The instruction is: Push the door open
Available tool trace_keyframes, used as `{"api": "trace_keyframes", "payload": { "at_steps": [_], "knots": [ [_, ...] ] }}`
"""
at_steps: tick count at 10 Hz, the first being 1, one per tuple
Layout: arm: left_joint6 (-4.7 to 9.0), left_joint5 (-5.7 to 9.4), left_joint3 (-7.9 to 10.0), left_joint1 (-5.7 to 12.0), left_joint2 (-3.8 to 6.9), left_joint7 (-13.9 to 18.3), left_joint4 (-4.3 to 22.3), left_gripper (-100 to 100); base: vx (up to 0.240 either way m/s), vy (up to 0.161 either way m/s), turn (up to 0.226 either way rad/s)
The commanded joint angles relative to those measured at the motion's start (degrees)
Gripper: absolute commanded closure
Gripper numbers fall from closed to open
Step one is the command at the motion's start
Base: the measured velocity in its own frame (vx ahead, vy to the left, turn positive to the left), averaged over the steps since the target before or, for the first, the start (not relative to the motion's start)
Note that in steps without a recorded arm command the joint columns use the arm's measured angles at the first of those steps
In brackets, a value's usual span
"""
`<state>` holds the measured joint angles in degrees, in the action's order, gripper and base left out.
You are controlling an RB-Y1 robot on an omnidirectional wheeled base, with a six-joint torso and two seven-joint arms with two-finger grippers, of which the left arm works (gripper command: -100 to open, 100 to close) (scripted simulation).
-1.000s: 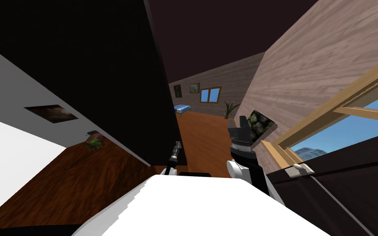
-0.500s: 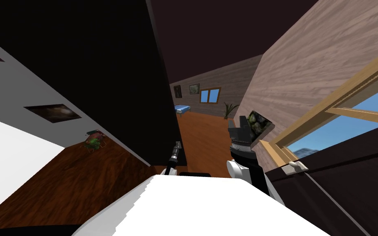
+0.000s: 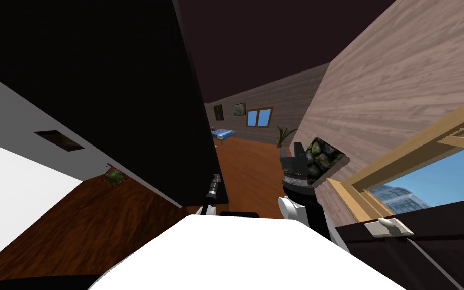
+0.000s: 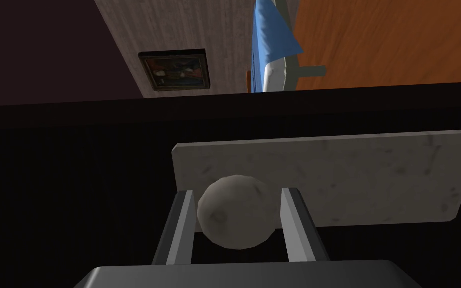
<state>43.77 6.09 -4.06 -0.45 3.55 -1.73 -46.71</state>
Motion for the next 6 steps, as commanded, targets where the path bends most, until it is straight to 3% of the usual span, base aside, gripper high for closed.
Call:
{"api": "trace_keyframes", "payload": {
  "at_steps": [1, 6],
  "knots": [
    [-0.33, 0.55, 1.30, -0.10, 0.28, -0.46, -0.64, 100, 0.166, -0.093, 0.082],
    [-0.78, 2.26, 5.02, 0.74, -0.08, -1.52, -0.04, 100, 0.171, -0.092, 0.080]
  ]
}}
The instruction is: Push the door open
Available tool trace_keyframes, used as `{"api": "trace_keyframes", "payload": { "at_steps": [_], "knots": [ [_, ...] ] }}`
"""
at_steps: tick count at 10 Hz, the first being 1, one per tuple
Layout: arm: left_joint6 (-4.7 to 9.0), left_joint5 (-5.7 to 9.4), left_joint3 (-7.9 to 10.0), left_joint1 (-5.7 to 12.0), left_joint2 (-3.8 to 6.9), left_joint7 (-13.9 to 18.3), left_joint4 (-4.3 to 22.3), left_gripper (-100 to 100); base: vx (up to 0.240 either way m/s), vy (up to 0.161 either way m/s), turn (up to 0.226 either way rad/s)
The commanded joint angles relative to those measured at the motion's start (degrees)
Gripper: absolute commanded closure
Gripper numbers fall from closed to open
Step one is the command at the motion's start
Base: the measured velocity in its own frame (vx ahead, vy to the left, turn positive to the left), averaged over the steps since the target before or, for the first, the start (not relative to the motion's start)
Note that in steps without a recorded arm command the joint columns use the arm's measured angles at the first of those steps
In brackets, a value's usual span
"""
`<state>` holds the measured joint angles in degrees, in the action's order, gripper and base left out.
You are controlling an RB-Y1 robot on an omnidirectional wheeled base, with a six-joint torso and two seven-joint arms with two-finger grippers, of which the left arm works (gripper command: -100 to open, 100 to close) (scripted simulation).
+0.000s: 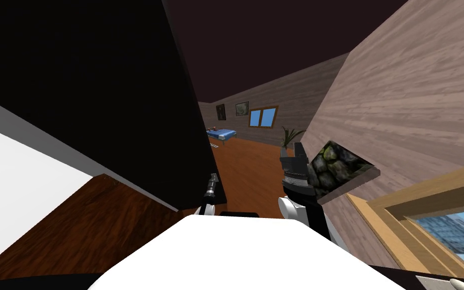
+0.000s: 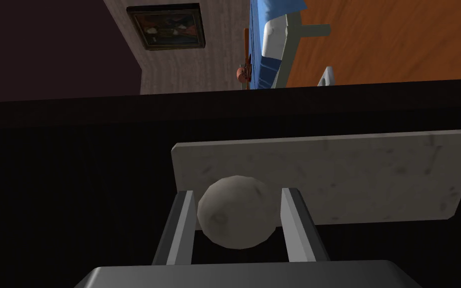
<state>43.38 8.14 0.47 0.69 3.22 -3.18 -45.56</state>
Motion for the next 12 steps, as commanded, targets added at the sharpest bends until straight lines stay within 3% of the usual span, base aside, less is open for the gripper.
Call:
{"api": "trace_keyframes", "payload": {
  "at_steps": [1, 3, 8, 12],
  "knots": [
    [-0.46, 0.50, 1.14, -0.25, 0.09, -0.25, -1.08, 100, 0.162, -0.092, 0.072],
    [-0.49, 0.53, 1.19, -0.21, -0.10, -0.34, -0.55, 100, 0.133, -0.060, 0.047],
    [-0.36, 2.11, 4.27, 0.03, 0.84, -1.22, -0.36, 100, 0.180, -0.042, 0.048],
    [-0.25, 3.66, 7.28, 0.20, 0.82, -2.15, -0.09, 100, 0.223, -0.062, 0.071]
  ]
}}
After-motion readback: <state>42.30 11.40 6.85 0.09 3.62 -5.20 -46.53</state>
